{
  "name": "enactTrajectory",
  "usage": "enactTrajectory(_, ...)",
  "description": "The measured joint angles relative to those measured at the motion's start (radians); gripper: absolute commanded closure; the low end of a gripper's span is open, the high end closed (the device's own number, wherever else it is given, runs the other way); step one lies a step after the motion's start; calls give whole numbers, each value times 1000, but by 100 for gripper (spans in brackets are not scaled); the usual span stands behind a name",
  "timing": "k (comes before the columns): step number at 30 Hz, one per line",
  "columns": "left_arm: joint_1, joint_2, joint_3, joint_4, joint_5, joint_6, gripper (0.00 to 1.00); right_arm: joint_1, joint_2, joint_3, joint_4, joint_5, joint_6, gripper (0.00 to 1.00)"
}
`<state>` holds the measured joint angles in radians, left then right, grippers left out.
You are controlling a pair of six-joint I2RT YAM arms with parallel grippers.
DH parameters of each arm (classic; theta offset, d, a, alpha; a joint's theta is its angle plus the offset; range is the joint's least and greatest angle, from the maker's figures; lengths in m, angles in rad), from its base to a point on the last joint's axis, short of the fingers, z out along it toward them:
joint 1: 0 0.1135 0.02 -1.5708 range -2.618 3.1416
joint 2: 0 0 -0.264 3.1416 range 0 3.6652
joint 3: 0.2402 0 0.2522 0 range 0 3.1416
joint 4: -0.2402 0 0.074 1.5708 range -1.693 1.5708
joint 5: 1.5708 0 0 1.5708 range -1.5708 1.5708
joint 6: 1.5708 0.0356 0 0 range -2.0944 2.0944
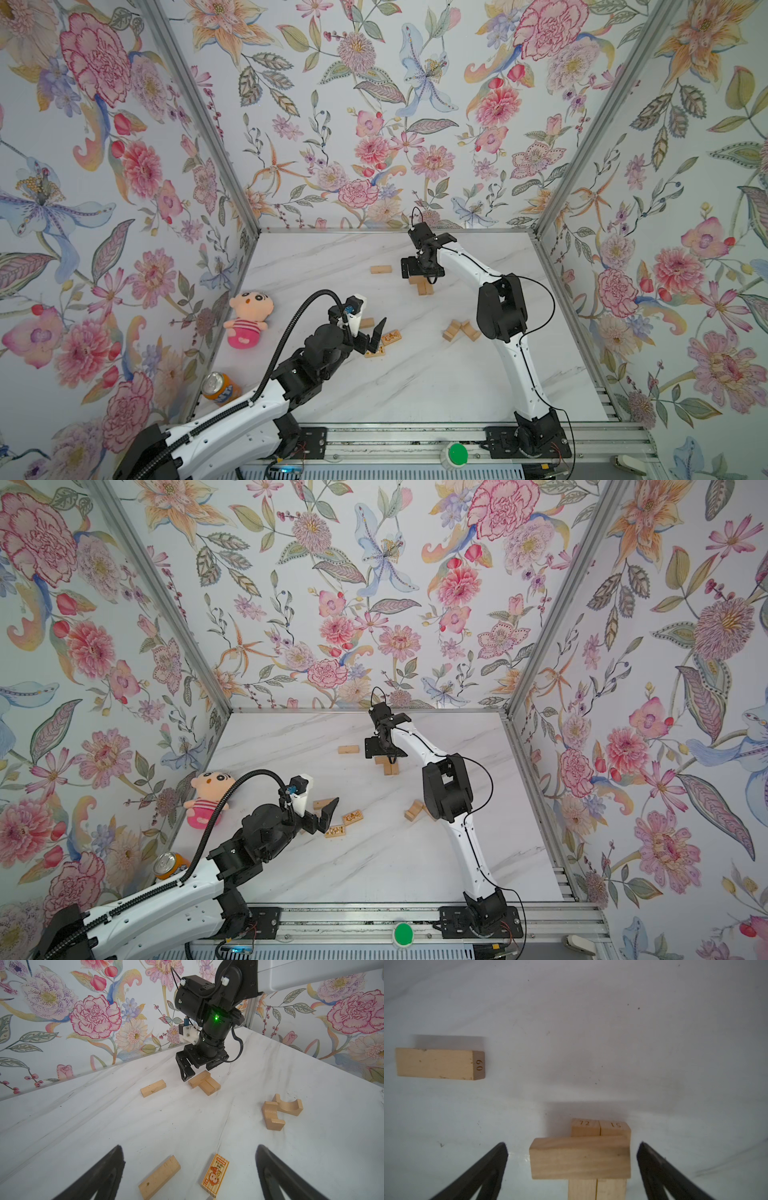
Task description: Build the wood block tower
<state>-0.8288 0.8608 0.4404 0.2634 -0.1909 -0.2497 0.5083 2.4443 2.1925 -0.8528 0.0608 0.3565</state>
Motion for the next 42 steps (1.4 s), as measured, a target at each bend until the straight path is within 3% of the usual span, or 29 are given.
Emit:
enactTrajectory(20, 13, 4, 0, 8, 3, 0, 1, 2, 24, 35, -35, 15, -3, 0)
enactTrajectory(35, 17, 4, 0, 8, 4, 0, 1, 9, 24, 35, -38, 26, -12, 8)
enactTrajectory(42, 17, 3, 0, 8, 4, 0, 1, 9, 24, 35, -38, 26, -12, 7)
